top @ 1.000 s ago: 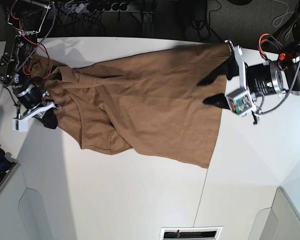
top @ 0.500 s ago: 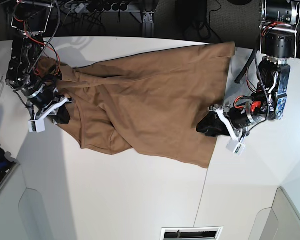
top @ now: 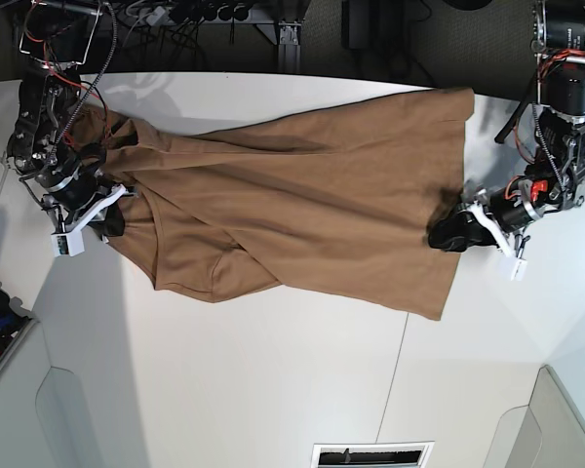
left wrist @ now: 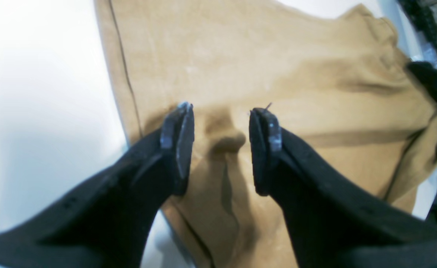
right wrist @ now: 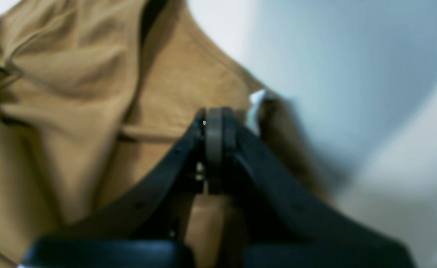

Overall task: Layout the t-shirt on the table in an organized manner, then fold the t-shirt properly
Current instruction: 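Release and regrasp the shirt edge with the left gripper, smoothing it, then grasp the shirt hem corner with the left gripper and pull it outward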

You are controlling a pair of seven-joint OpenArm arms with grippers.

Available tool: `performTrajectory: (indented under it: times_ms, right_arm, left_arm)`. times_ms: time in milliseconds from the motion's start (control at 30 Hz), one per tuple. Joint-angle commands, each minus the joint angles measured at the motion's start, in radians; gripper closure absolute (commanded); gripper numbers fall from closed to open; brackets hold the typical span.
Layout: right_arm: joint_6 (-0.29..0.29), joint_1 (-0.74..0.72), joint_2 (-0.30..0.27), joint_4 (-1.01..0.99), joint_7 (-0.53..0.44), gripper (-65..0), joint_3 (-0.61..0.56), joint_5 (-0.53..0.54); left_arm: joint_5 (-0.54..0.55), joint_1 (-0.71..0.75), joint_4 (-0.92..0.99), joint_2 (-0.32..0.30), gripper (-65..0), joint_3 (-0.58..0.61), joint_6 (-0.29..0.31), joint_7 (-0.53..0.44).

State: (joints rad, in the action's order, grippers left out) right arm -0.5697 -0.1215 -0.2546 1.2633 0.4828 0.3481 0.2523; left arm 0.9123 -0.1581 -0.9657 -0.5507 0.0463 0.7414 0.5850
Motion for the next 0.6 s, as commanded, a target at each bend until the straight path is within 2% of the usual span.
performTrajectory:
  times_ms: [0, 133, 367, 467, 567]
  right_arm:
    - [0.009, -0.014, -0.018, 0.008, -0.015, 0.0, 0.023, -0.003]
    - [0.013, -0.013, -0.037, 0.006, -0.015, 0.0, 0.072, -0.002]
    - [0.017, -0.01, -0.07, 0.006, -0.014, 0.0, 0.087, 0.019]
    - [0.016, -0.011, -0.07, 0.011, -0.015, 0.0, 0.103, 0.109]
    - [0.016, -0.011, -0.069, 0.023, -0.015, 0.0, 0.14, 0.184]
  left_arm:
    - [-0.052, 0.015, 0.005, -0.037, -28.8, 0.0, -0.043, 0.056]
    - [0.036, 0.05, 0.005, -0.084, -28.8, 0.0, -0.043, 0.079]
    - [0.307, 0.077, 0.001, -0.087, -28.8, -0.001, -0.043, 0.247]
    - [0.345, 0.076, -0.058, -0.087, -28.8, -0.042, -0.043, 0.273]
    - [0.338, 0.075, -0.167, -0.087, -28.8, -0.131, -0.043, 0.274]
